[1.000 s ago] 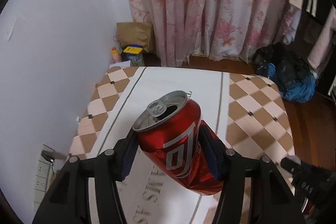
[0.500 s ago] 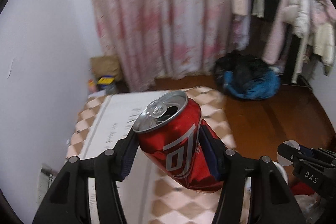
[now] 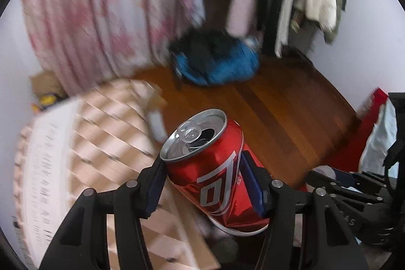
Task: Collect trash
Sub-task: 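Carry the can with left tool while right tool carries the cup to the bin, then open both tools over the bin to drop the items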
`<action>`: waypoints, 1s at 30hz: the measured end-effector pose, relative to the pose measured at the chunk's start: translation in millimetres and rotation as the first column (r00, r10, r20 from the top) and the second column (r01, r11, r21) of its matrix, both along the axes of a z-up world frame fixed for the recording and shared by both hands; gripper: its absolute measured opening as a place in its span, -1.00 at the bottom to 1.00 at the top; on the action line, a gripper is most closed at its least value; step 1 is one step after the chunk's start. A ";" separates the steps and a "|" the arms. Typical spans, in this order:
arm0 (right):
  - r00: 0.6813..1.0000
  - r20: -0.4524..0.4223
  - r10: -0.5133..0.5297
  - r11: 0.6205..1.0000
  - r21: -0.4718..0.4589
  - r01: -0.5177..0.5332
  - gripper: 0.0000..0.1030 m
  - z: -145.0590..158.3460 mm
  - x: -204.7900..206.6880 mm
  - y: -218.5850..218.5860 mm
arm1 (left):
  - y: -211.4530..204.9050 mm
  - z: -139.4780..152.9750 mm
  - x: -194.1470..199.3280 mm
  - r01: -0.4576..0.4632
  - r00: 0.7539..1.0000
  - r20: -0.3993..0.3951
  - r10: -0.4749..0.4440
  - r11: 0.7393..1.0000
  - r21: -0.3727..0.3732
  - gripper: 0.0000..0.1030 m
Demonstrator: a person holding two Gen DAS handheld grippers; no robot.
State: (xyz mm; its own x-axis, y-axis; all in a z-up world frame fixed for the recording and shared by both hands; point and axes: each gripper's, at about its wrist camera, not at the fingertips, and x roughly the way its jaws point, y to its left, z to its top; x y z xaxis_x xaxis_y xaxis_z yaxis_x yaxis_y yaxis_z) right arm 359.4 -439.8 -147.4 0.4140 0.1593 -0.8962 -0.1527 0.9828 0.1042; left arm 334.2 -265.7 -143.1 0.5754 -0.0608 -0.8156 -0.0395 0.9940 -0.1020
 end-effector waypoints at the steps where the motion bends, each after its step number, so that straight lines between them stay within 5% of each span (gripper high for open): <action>1: 0.999 -0.031 -0.018 1.000 -0.006 0.017 -0.37 -16.0 5.2 -11.9 | -7.0 -12.6 7.4 0.013 0.999 -0.037 -0.013 1.000 -0.015 0.04; 7: 0.979 -0.191 -0.075 0.997 0.001 0.077 -0.37 -99.6 31.2 -59.4 | -37.0 -97.7 55.4 0.085 0.964 -0.243 -0.104 0.993 -0.088 0.04; 15: 0.944 -0.308 -0.115 0.993 -0.030 0.111 -0.36 -180.5 54.6 -83.9 | -59.3 -151.9 78.1 0.072 0.934 -0.344 -0.100 0.993 -0.092 0.09; 17: 0.938 -0.325 -0.123 0.992 -0.052 0.112 -0.36 -192.3 59.0 -85.7 | -59.5 -155.1 77.5 0.067 0.933 -0.347 -0.092 0.994 -0.084 0.41; 19: 0.927 -0.350 -0.134 0.991 -0.070 0.116 -0.35 -204.3 64.4 -83.6 | -56.8 -158.2 76.2 0.061 0.935 -0.346 -0.080 0.996 -0.066 0.98; 23: 0.922 -0.355 -0.154 0.987 -0.096 0.127 0.52 -211.4 62.4 -83.0 | -52.7 -153.3 70.5 0.050 0.939 -0.339 -0.057 0.998 -0.029 0.98; 26: 0.923 -0.347 -0.169 0.984 -0.105 0.141 0.98 -204.4 61.2 -84.0 | -44.2 -147.1 68.0 0.048 0.944 -0.326 -0.045 0.999 0.000 0.97; 30: 0.926 -0.327 -0.187 0.980 -0.121 0.155 1.00 -183.9 54.2 -82.6 | -36.2 -126.1 55.4 0.039 0.955 -0.296 -0.028 0.999 0.032 0.98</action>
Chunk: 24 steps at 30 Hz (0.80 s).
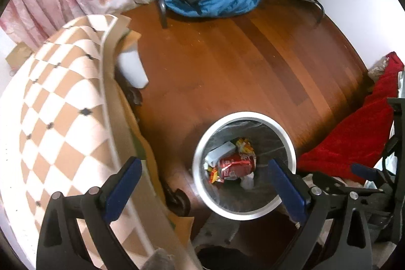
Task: Collect trash
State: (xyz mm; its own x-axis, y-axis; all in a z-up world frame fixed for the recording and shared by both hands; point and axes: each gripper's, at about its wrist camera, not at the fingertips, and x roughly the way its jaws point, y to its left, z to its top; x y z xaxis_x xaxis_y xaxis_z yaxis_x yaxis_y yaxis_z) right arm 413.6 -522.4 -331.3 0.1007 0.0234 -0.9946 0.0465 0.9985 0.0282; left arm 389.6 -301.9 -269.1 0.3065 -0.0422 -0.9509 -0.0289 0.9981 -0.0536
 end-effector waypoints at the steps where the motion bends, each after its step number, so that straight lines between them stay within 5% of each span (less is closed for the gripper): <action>1: 1.000 0.004 -0.002 1.000 0.001 0.002 1.00 7.6 -4.5 1.4 | 1.3 5.2 -3.4 0.001 1.000 0.007 -0.001 1.000 0.002 0.98; 24: 0.963 0.269 0.028 0.989 0.132 -0.066 1.00 240.0 -156.3 26.1 | 35.7 178.2 -139.6 0.048 0.977 0.210 -0.035 0.997 -0.054 0.98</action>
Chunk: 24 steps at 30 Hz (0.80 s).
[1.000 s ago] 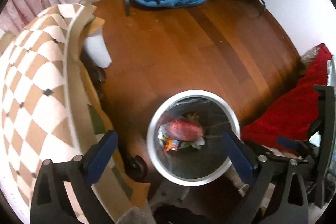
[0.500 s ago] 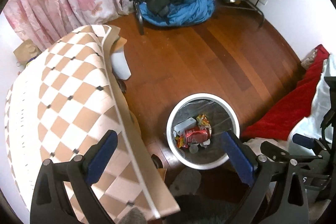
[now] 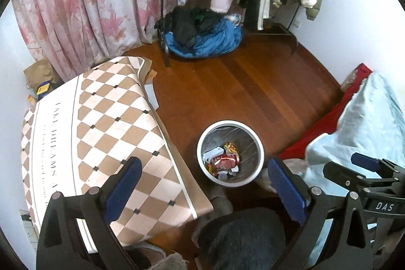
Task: Collect trash
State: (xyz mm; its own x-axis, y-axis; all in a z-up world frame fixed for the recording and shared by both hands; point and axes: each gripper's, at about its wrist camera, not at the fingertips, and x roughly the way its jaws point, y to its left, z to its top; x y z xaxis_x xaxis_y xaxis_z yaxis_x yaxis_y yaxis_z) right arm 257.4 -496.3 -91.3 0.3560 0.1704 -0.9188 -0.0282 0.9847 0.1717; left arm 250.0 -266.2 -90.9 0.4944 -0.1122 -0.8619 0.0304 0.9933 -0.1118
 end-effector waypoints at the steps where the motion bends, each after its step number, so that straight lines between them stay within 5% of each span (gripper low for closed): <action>1: 1.000 0.015 0.006 1.000 0.011 -0.006 1.00 11.1 -8.2 1.4 | 1.4 7.6 -6.1 0.011 1.000 0.009 -0.011 1.000 -0.010 0.98; 14: 0.991 0.111 0.078 0.989 0.116 -0.091 1.00 99.7 -81.5 8.9 | 10.9 73.3 -60.8 0.118 0.991 0.075 -0.109 0.985 -0.124 0.98; 24: 0.987 0.128 0.098 0.980 0.158 -0.118 1.00 127.2 -108.2 8.0 | 17.1 89.7 -79.7 0.133 0.988 0.094 -0.120 0.978 -0.158 0.98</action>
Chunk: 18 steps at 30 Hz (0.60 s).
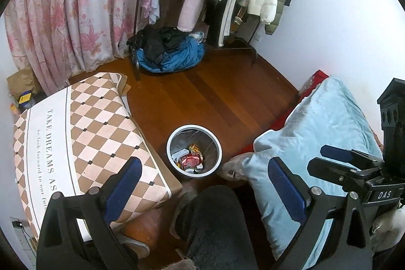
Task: Collect trash
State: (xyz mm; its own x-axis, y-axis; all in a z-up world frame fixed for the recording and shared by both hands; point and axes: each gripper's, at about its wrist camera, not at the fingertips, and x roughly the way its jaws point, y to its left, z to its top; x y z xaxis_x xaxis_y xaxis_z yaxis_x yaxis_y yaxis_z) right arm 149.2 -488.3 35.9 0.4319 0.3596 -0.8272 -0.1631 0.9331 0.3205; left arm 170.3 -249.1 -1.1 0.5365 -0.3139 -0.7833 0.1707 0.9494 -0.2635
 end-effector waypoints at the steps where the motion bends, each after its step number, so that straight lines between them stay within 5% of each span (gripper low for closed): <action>1: 1.000 0.000 -0.001 1.000 -0.004 0.001 1.00 1.1 -0.9 -0.2 | 1.1 1.4 -1.7 -0.001 1.000 0.001 0.001 1.000 -0.002 0.98; 18: 1.000 0.001 -0.009 0.999 -0.042 0.009 1.00 4.3 -2.9 0.5 | 6.0 9.6 -5.9 -0.025 1.000 0.019 0.024 0.999 0.033 1.00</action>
